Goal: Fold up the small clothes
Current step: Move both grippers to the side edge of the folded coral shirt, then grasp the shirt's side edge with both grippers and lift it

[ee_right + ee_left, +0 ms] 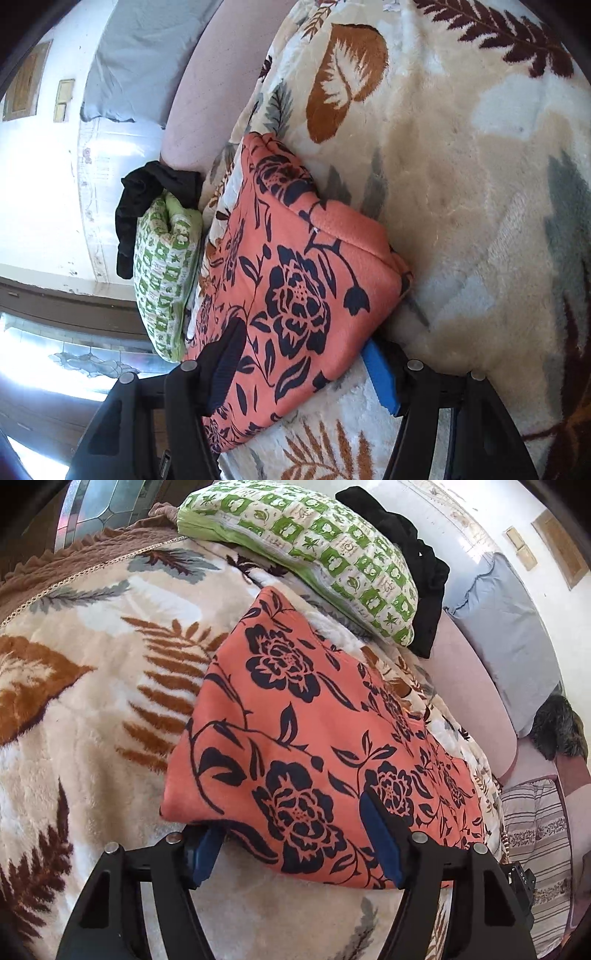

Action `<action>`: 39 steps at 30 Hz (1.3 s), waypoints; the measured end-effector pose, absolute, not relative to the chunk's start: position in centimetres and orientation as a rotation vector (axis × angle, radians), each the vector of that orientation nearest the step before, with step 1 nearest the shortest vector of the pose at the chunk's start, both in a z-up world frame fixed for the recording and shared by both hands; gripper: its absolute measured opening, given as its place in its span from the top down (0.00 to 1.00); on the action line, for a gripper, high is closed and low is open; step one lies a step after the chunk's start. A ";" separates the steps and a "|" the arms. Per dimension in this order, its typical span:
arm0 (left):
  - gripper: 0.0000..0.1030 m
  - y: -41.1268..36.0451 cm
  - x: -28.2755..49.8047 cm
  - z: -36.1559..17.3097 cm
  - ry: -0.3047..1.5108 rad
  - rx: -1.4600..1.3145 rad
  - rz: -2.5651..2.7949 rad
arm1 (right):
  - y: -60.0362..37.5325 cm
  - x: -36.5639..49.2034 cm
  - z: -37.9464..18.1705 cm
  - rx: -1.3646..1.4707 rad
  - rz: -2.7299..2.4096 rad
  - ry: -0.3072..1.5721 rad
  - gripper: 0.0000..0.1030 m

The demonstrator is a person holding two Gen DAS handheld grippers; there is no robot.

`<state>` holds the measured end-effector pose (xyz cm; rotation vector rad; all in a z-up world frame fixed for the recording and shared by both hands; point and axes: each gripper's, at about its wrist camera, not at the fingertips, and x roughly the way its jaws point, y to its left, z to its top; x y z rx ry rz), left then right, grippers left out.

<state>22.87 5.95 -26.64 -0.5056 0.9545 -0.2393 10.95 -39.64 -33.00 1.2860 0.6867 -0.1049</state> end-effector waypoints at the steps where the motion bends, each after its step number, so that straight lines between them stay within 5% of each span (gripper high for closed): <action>1: 0.31 5.9 23.1 -26.6 0.947 -0.501 -0.238 | -39.7 11.1 -32.9 1.277 -0.107 0.673 0.36; 5: 0.41 5.9 23.4 -26.4 0.910 -0.509 -0.245 | -39.5 12.4 -32.6 1.246 -0.129 0.644 0.34; 7: 0.55 5.9 23.7 -26.1 0.884 -0.508 -0.251 | -39.6 12.8 -32.5 1.237 -0.133 0.627 0.35; 9: 0.66 5.9 23.8 -25.9 0.867 -0.504 -0.252 | -39.7 13.1 -32.3 1.205 -0.142 0.605 0.43; 10: 0.72 5.9 23.9 -25.8 0.865 -0.501 -0.248 | -39.7 13.4 -32.4 1.180 -0.160 0.616 0.60; 11: 0.73 5.9 23.9 -25.9 0.866 -0.500 -0.245 | -39.9 13.4 -32.5 1.162 -0.184 0.627 0.70; 14: 0.77 6.1 24.0 -25.9 0.867 -0.510 -0.244 | -39.1 13.4 -31.6 1.061 -0.228 0.638 0.77; 19: 0.88 6.5 23.7 -26.0 0.868 -0.516 -0.236 | -35.8 12.7 -27.0 0.749 -0.247 0.562 0.81; 27: 0.91 7.5 21.9 -25.1 0.845 -0.534 -0.260 | -31.8 8.4 -23.5 0.551 -0.287 0.524 0.83; 33: 0.89 7.4 21.7 -27.1 0.966 -0.514 -0.249 | -34.3 5.7 -26.4 0.667 -0.355 0.651 0.83; 35: 0.64 7.4 22.2 -27.6 0.992 -0.500 -0.210 | -35.7 6.2 -28.5 0.777 -0.351 0.761 0.78; 36: 0.40 7.6 22.4 -27.7 0.993 -0.517 -0.209 | -36.1 6.0 -28.9 0.834 -0.351 0.775 0.78; 39: 0.32 7.5 22.6 -27.6 0.975 -0.552 -0.224 | -36.2 4.8 -28.2 0.854 -0.383 0.801 0.41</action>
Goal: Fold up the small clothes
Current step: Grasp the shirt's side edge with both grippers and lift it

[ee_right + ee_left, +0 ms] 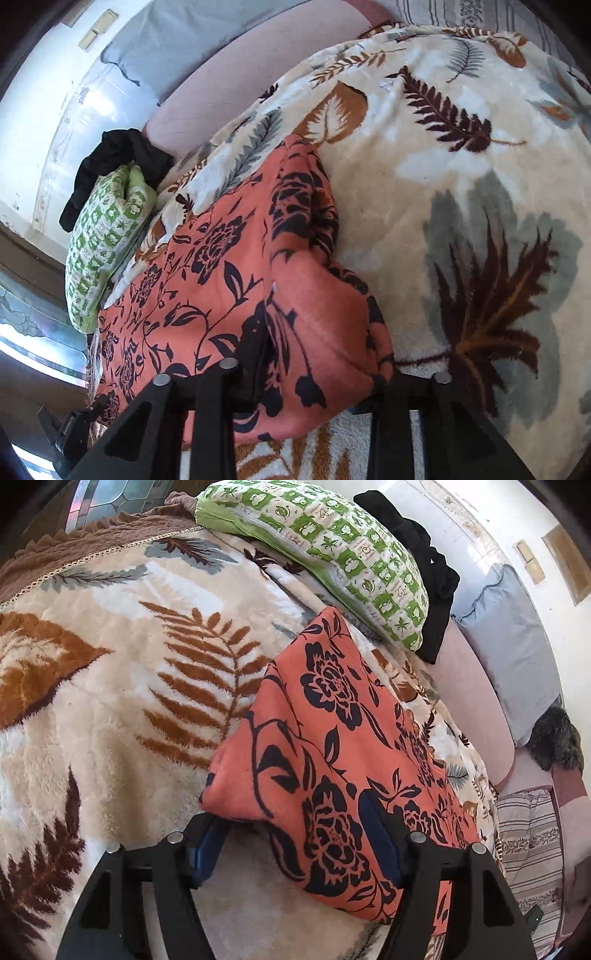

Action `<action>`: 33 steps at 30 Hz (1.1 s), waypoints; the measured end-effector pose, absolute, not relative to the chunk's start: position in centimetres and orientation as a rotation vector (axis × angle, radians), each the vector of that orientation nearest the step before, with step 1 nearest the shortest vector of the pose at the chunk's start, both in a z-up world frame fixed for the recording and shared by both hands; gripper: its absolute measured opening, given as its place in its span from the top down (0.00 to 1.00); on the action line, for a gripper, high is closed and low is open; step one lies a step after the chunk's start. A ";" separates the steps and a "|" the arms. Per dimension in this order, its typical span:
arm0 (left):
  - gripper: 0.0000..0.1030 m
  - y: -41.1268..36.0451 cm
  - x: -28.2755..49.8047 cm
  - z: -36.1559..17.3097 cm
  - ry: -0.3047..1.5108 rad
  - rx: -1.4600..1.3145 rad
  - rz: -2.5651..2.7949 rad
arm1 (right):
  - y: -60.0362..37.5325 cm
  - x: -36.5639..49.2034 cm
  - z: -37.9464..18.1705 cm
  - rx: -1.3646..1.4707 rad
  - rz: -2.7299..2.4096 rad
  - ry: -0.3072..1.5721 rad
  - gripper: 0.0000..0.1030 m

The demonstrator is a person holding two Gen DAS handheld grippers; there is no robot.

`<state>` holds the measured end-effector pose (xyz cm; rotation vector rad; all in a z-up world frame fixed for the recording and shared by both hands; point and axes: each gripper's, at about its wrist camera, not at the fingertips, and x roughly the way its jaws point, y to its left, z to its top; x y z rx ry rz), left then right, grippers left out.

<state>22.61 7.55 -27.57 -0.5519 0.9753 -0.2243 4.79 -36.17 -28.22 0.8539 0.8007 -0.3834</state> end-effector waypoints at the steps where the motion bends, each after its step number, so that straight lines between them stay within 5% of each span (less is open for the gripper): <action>1: 0.33 7.4 22.6 -27.5 0.970 -0.539 -0.219 | -36.0 4.0 -27.9 0.861 -0.382 0.790 0.22; 2: 0.33 7.3 22.6 -27.4 0.964 -0.531 -0.211 | -35.8 3.1 -27.5 0.870 -0.377 0.785 0.21; 4: 0.74 7.4 22.7 -27.4 0.953 -0.536 -0.209 | -35.0 1.7 -26.8 0.851 -0.363 0.813 0.23; 5: 0.77 7.4 22.7 -27.3 0.953 -0.534 -0.203 | -34.5 1.2 -26.4 0.835 -0.340 0.824 0.24; 11: 0.76 7.2 23.1 -27.0 0.944 -0.533 -0.206 | -29.2 5.6 -23.4 0.619 -0.166 0.847 0.60; 14: 0.48 7.3 23.5 -27.5 0.966 -0.568 -0.230 | -26.3 10.8 -23.1 0.518 -0.104 0.835 0.62; 17: 0.49 6.9 23.7 -27.5 0.954 -0.541 -0.239 | -23.7 16.0 -24.0 0.457 -0.059 0.869 0.62; 19: 0.74 6.7 23.8 -27.4 0.939 -0.514 -0.230 | -22.4 18.5 -25.1 0.418 -0.054 0.886 0.62; 22: 0.77 6.5 24.0 -27.5 0.932 -0.498 -0.223 | -21.6 21.1 -28.6 0.388 -0.042 0.993 0.61; 28: 0.78 5.9 23.7 -26.9 0.901 -0.477 -0.197 | -22.4 19.8 -26.9 0.375 0.043 1.010 0.61; 30: 0.78 5.6 23.4 -26.7 0.886 -0.470 -0.168 | -23.4 20.1 -25.9 0.430 0.077 1.035 0.55; 32: 0.78 4.9 23.0 -26.3 0.863 -0.417 -0.145 | -23.9 20.8 -24.1 0.474 0.111 1.015 0.36; 33: 0.77 4.4 22.9 -26.0 0.845 -0.375 -0.135 | -23.9 21.5 -23.1 0.488 0.129 0.996 0.34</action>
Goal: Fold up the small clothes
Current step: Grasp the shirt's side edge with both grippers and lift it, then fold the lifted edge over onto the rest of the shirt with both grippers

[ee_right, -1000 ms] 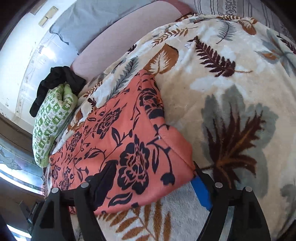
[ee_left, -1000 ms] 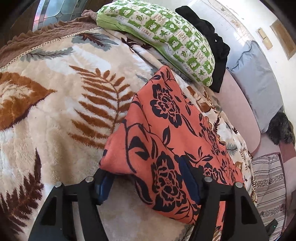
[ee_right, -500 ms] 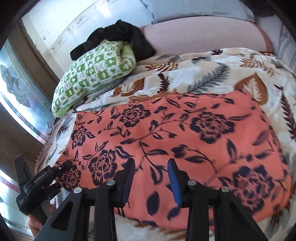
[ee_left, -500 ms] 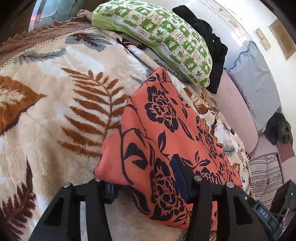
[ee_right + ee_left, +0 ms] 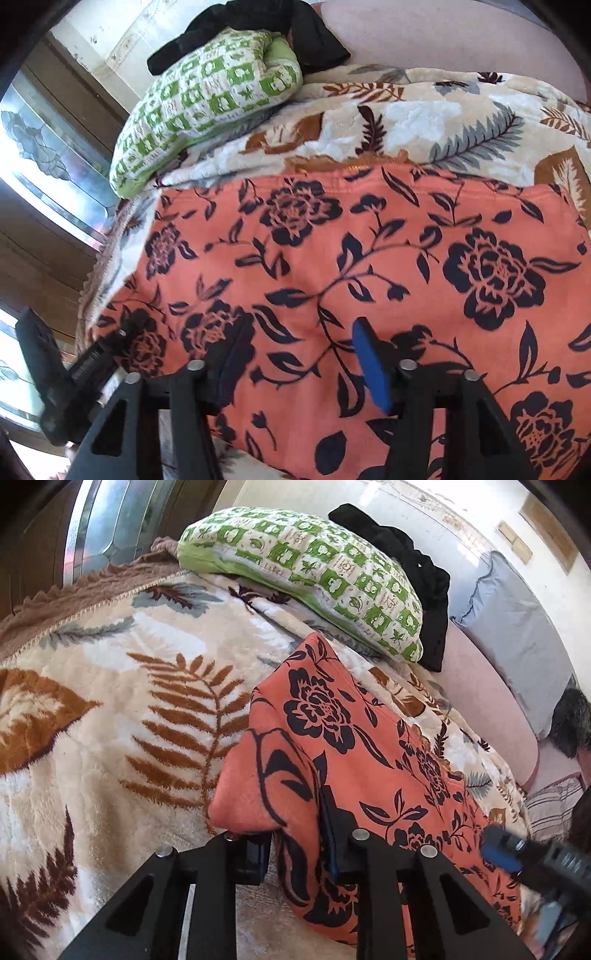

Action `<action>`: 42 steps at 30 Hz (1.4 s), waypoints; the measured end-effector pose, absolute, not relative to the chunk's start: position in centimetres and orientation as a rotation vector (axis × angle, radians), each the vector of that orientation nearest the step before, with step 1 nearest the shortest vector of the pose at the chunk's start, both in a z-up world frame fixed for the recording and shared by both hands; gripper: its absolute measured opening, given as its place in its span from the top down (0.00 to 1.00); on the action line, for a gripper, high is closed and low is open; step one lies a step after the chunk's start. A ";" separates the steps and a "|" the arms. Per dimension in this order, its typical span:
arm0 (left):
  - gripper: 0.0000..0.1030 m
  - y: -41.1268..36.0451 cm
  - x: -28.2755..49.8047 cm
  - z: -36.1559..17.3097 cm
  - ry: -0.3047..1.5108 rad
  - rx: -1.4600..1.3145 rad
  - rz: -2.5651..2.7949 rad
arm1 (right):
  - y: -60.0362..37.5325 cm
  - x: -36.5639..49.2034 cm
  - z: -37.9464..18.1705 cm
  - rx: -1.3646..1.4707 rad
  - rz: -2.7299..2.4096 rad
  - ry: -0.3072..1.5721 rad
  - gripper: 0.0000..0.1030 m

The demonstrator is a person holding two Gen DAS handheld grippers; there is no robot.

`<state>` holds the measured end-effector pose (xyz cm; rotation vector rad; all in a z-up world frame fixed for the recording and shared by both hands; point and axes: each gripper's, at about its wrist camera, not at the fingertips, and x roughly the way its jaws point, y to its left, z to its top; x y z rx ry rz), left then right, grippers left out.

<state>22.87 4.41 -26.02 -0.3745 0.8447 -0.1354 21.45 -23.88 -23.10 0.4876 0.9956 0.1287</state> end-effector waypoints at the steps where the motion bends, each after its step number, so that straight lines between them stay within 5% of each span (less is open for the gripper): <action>1: 0.78 3.9 22.6 -25.7 0.824 -0.332 -0.131 | -23.6 22.2 -22.1 0.497 0.149 0.985 0.30; 5: 0.80 1.5 21.4 -24.0 0.718 -0.096 -0.148 | -21.0 26.8 -18.8 0.507 0.319 1.038 0.18; 14: 0.87 -5.1 16.7 -23.4 0.494 0.404 -0.283 | -14.1 34.3 -16.2 0.365 0.426 1.186 0.17; 28: 0.87 -8.0 15.6 -24.4 0.476 0.536 -0.291 | -7.8 40.9 -22.6 0.056 0.275 1.433 0.18; 30: 0.87 -7.9 15.6 -24.5 0.474 0.539 -0.293 | -7.3 41.4 -23.6 0.032 0.274 1.443 0.27; 32: 0.87 -7.6 15.6 -24.5 0.474 0.534 -0.305 | -6.7 41.4 -24.4 -0.044 0.288 1.437 0.68; 34: 0.89 -7.4 15.9 -24.5 0.478 0.526 -0.315 | -6.9 41.0 -24.3 -0.063 0.293 1.400 0.78; 42: 0.90 -9.6 13.6 -22.7 0.382 0.479 -0.419 | -14.3 36.9 -18.5 0.037 0.273 1.192 0.84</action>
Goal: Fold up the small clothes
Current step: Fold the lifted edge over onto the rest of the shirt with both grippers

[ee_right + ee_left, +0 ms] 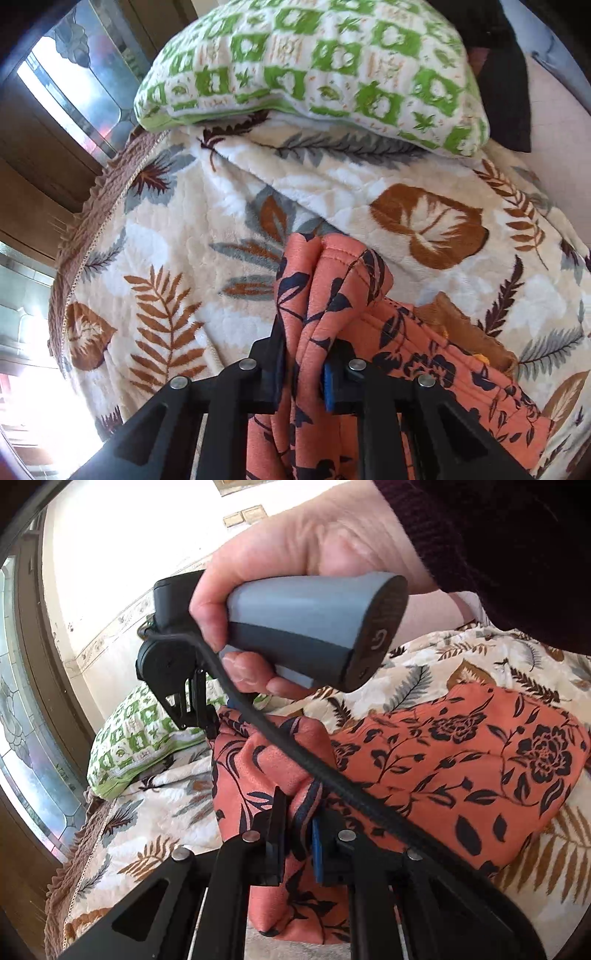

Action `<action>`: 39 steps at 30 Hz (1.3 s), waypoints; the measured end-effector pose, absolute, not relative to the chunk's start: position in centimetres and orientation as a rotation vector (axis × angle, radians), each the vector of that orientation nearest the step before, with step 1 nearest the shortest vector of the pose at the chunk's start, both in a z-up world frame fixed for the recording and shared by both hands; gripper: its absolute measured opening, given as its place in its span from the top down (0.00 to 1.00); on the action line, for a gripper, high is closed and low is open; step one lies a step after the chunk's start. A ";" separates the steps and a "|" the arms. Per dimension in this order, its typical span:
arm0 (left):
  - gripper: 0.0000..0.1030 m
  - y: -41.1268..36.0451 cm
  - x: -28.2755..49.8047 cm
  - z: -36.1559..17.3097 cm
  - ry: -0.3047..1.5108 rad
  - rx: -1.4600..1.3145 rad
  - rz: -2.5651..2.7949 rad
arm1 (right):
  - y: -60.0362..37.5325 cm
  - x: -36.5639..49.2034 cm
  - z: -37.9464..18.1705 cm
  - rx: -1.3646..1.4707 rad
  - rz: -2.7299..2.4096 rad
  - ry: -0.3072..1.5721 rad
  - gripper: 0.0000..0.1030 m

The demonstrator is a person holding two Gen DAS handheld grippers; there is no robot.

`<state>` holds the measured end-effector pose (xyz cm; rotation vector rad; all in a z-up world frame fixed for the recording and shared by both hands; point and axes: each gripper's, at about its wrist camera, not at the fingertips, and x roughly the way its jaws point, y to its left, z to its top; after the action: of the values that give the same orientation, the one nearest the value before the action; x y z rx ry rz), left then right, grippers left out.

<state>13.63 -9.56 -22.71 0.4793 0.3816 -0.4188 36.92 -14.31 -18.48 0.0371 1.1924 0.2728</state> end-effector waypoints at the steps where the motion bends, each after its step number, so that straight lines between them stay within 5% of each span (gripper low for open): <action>1: 0.89 -10.2 13.2 -22.5 0.362 0.468 -0.446 | -15.8 36.3 -17.7 0.057 0.265 1.172 0.84; 8: 0.89 -15.0 8.4 -20.7 0.261 0.383 -0.736 | -28.3 30.7 -15.0 0.138 0.114 1.069 0.84; 16: 0.87 -18.7 4.4 -21.6 0.318 0.432 -1.059 | -42.6 25.8 -20.8 0.352 -0.103 1.072 0.86; 25: 0.78 -10.8 14.7 -19.0 0.450 -0.009 -0.779 | -46.7 20.4 -25.5 0.743 -0.015 1.042 0.85; 27: 0.78 -9.2 16.7 -19.5 0.504 -0.104 -0.708 | -46.2 19.2 -25.0 0.751 0.002 1.012 0.76; 28: 0.78 -8.6 17.4 -19.9 0.530 -0.138 -0.685 | -45.8 18.8 -24.7 0.741 0.007 1.008 0.56; 29: 0.78 -8.4 18.0 -20.3 0.560 -0.164 -0.671 | -45.3 18.7 -24.6 0.735 0.018 1.003 0.23; 30: 0.78 -8.6 18.2 -20.7 0.585 -0.171 -0.662 | -44.9 18.7 -24.4 0.723 0.018 0.986 0.17; 36: 0.78 -10.7 17.3 -22.2 0.634 -0.047 -0.696 | -43.3 22.1 -25.8 0.694 -0.005 1.022 0.21; 39: 0.77 -12.2 17.2 -23.1 0.656 0.029 -0.716 | -42.9 23.4 -28.4 0.688 0.003 1.110 0.32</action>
<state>17.17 -12.23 -23.10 0.0293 0.6559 -0.7163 23.39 -42.91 -28.38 0.6885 1.1096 0.0035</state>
